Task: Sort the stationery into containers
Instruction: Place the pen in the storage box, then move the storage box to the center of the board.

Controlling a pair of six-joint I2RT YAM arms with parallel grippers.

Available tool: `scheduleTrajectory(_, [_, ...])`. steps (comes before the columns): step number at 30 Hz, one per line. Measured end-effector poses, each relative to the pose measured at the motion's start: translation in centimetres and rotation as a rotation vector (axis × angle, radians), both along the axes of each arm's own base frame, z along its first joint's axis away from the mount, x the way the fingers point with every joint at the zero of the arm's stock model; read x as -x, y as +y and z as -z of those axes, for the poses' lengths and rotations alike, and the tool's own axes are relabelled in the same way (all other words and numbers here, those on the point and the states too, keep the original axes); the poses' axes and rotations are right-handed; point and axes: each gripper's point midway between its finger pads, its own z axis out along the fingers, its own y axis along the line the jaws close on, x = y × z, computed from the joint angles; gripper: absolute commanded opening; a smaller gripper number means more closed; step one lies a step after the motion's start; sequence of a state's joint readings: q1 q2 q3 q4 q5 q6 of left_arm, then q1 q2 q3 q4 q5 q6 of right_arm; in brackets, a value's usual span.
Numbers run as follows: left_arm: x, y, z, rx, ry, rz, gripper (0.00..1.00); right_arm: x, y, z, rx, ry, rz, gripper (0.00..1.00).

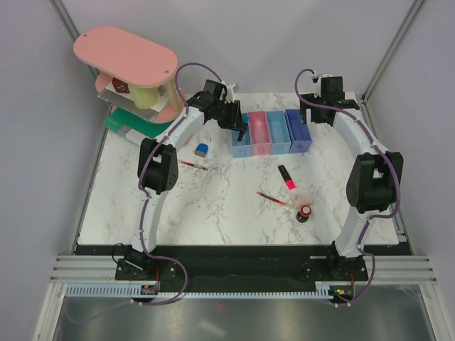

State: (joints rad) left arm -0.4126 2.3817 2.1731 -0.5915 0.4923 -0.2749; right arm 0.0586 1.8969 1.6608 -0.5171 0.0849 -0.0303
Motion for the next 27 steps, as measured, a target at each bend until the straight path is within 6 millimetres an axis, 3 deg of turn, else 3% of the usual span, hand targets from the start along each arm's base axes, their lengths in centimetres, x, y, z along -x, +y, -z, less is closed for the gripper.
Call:
scheduleTrajectory(4, [0.0,0.0,0.0,0.0,0.0,-0.001,0.53,0.0,0.0,0.0,0.001,0.0,0.0,0.98])
scheduleTrajectory(11, [0.0,0.0,0.0,0.0,-0.001,-0.001,0.53,0.0,-0.2,0.0,0.009,-0.001,0.005,0.98])
scheduleTrajectory(16, [0.0,0.4,-0.4,-0.007,-0.01,-0.002,0.53,-0.4,-1.3,0.5,0.061,-0.003,0.043,0.98])
scheduleTrajectory(23, [0.3,2.7,-1.7,-0.112,-0.106,-0.011,0.53,-2.1,-3.9,5.5,0.127,0.072,0.115,0.98])
scheduleTrajectory(27, [1.1,4.3,-0.9,-0.195,-0.125,-0.015,0.52,-2.6,-4.9,8.3,0.151,0.12,0.142,0.98])
